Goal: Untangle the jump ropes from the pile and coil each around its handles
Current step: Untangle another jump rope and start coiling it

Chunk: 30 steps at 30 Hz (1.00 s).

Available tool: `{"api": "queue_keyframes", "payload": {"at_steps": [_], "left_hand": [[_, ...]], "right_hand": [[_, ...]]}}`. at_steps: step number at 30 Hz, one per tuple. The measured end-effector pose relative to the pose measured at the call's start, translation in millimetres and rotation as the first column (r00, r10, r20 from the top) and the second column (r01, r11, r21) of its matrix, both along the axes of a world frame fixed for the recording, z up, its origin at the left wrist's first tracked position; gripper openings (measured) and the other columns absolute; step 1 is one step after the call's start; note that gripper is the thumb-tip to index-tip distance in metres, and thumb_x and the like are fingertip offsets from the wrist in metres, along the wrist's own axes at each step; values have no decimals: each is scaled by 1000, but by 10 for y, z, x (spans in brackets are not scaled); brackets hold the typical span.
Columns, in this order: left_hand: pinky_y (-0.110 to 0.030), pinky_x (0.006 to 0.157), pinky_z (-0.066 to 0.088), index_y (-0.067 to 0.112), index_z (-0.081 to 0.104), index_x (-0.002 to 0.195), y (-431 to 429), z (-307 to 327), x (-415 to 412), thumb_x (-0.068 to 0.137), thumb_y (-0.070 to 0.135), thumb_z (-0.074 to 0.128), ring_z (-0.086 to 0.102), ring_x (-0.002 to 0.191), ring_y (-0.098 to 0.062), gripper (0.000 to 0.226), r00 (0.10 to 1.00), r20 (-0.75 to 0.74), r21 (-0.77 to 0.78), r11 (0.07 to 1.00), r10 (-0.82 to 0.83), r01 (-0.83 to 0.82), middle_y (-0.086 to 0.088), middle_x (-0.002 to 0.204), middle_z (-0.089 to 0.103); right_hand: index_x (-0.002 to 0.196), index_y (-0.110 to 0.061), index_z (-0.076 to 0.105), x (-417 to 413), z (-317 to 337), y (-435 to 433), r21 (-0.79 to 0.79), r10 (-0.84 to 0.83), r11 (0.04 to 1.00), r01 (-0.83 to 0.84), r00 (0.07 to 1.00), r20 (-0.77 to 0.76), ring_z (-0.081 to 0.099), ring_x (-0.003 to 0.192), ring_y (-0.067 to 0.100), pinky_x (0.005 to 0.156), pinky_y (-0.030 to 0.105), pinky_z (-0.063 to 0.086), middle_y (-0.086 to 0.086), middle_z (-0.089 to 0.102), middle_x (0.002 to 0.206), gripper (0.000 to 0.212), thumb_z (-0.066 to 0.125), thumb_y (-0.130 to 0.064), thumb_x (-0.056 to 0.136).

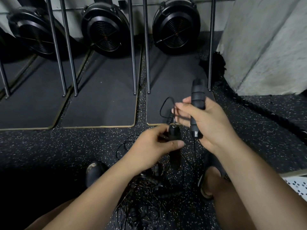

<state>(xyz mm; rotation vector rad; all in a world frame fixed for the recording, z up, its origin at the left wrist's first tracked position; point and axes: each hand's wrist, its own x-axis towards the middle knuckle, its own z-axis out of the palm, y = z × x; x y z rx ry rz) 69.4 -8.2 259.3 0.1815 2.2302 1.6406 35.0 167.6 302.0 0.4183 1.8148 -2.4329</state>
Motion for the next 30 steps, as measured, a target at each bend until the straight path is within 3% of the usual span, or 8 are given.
{"api": "queue_keyframes", "payload": {"at_steps": [2,4,6,9,12,15,22,30], "left_hand": [[-22,78,53,28,76,108,-56,100,-38,90,37,84,70,85,-1,22,998,-24,10,999,51,-51,13,95,78],[-28,87,54,28,76,112,-126,159,-81,92,41,82,73,93,-8,24,994,-34,38,994,101,-99,11,100,80],[-39,100,55,28,75,114,-213,184,-135,92,43,81,74,105,-18,27,986,-67,44,988,150,-148,6,106,80],[-44,105,54,28,75,111,-340,233,-206,92,41,82,74,106,-19,24,969,-95,79,972,229,-222,5,107,80],[-52,108,53,29,76,110,-448,277,-262,91,46,82,74,108,-20,26,960,-85,98,961,267,-259,4,107,80],[-53,110,51,29,77,113,-527,313,-310,92,45,80,74,111,-21,27,963,-74,99,963,260,-253,3,110,80],[-39,101,53,24,79,111,-607,354,-336,94,35,77,71,97,-14,20,962,-46,168,952,268,-257,-11,109,77],[-55,106,49,18,78,112,-608,325,-355,95,38,78,61,94,-17,26,961,-14,240,934,275,-264,-30,109,65]], "right_hand": [[110,-8,68,26,-86,-14,235,34,971,-35,999,7,80,86,22,76,41,67,13,80,95,22,83,-11,93],[105,-16,70,84,-135,-68,440,83,895,-68,996,-15,69,66,15,55,33,57,2,74,79,22,83,-29,94],[98,-19,68,136,-175,-163,525,124,846,-90,992,-29,62,60,16,57,42,52,1,69,72,38,76,-56,92],[104,-22,67,186,-238,-319,431,144,893,-125,990,-10,67,69,18,71,46,54,-4,73,85,53,57,-72,91],[118,-42,70,161,-281,-422,340,83,937,-80,997,7,71,108,13,103,46,53,-14,77,115,44,53,-66,85],[96,-39,73,109,-225,-568,311,72,949,-48,995,-67,69,93,9,94,43,52,-16,76,93,21,54,-46,91],[107,-25,72,76,-236,-757,304,117,950,-78,987,-112,70,103,29,101,60,53,2,76,102,29,54,-45,96],[114,-33,73,120,-241,-754,281,120,956,-89,988,-94,73,105,27,101,63,54,-1,78,105,29,54,-47,98]]}}
